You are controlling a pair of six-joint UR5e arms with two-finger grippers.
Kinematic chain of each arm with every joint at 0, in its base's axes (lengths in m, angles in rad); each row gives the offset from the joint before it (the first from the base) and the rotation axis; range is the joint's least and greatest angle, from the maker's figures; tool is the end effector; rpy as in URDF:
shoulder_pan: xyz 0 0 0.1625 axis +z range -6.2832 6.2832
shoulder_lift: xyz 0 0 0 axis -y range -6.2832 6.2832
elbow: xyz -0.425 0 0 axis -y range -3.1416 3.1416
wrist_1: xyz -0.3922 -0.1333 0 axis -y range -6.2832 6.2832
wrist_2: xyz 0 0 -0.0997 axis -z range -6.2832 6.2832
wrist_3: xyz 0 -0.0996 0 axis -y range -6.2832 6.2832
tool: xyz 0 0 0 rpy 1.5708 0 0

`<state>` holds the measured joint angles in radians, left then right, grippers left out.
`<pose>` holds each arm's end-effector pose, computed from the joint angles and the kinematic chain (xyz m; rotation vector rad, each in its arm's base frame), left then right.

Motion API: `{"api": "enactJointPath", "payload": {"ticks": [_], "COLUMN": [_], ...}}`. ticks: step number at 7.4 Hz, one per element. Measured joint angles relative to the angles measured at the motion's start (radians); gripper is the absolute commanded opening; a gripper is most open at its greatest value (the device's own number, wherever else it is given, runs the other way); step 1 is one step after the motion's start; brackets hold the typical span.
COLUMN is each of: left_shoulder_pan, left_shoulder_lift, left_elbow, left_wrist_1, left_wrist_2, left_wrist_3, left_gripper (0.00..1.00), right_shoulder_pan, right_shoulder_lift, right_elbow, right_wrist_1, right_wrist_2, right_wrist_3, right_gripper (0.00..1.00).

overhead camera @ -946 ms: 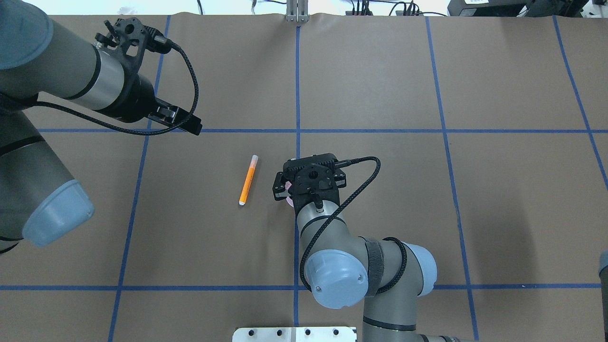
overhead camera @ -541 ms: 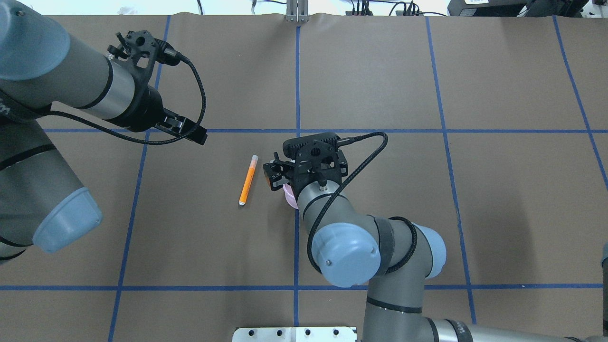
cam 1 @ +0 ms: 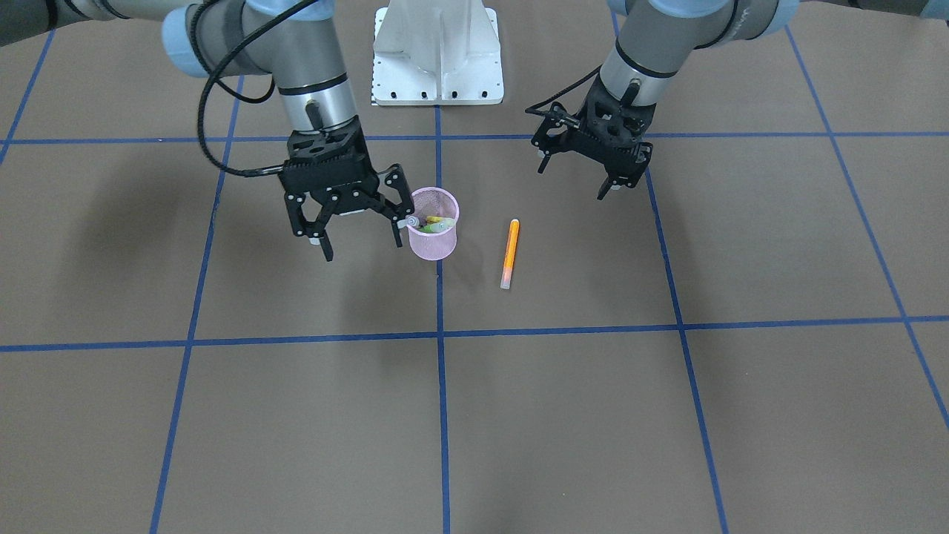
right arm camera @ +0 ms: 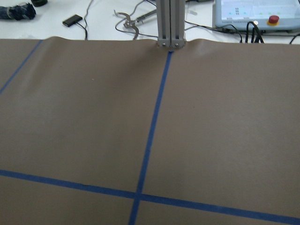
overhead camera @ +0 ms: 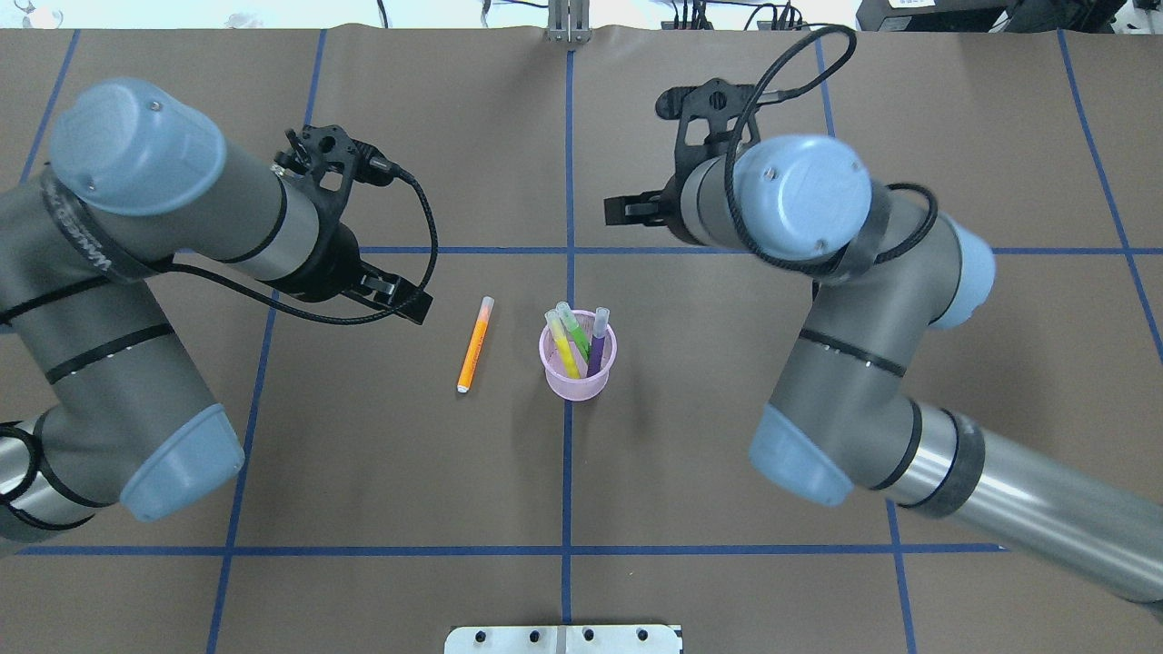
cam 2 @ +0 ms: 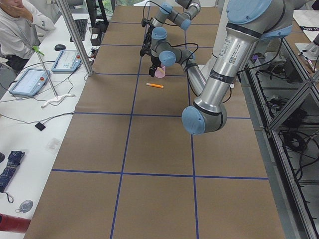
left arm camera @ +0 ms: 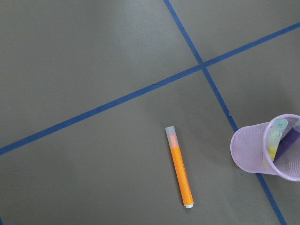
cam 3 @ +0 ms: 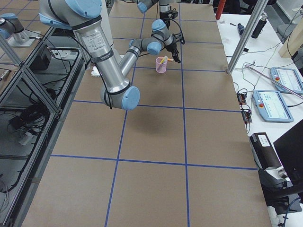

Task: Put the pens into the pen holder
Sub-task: 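Move the left gripper to the orange marker while the right arm withdraws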

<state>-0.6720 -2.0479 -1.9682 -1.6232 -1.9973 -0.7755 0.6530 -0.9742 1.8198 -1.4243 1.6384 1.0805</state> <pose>0.3958 -0.4326 0.2138 0.3181 0.9449 0.3105 -0.4288 -0.4873 0.1915 0.4847 -0.8680 0.1156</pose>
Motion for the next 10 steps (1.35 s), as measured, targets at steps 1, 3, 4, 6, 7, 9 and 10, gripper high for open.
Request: {"api": "enactJointPath", "payload": {"ticks": [1,3,4,6,7,9,10], "left_shoulder_pan": [0.043,0.084,0.09,0.093,0.093,0.093,0.093], "left_shoulder_lift": [-0.032,-0.132,-0.168,-0.215,-0.234,-0.248,-0.249], "left_elbow": [0.041,0.195,0.264,0.375,0.436,0.56,0.594], "left_wrist_1": [-0.006,-0.01,-0.011,-0.021,-0.051,-0.182,-0.23], "left_wrist_2": [0.061,0.108,0.113,0.115,0.115,0.115,0.114], "left_wrist_3": [-0.043,-0.095,-0.11,-0.115,-0.115,-0.111,-0.11], "left_gripper": [1.0,0.99,0.99,0.93,0.88,0.45,0.43], "right_shoulder_pan": [0.098,0.267,0.326,0.385,0.392,0.396,0.396], "right_shoulder_lift": [-0.009,-0.07,-0.104,-0.147,-0.155,-0.166,-0.169], "right_elbow": [-0.002,-0.008,-0.012,-0.019,-0.02,-0.02,-0.019], "right_wrist_1": [-0.067,-0.132,-0.14,-0.143,-0.142,-0.14,-0.139], "right_wrist_2": [0.16,0.386,0.445,0.5,0.506,0.508,0.508], "right_wrist_3": [-0.026,-0.182,-0.259,-0.343,-0.355,-0.36,-0.361], "right_gripper": [1.0,1.0,1.0,1.0,1.0,1.0,1.0]}}
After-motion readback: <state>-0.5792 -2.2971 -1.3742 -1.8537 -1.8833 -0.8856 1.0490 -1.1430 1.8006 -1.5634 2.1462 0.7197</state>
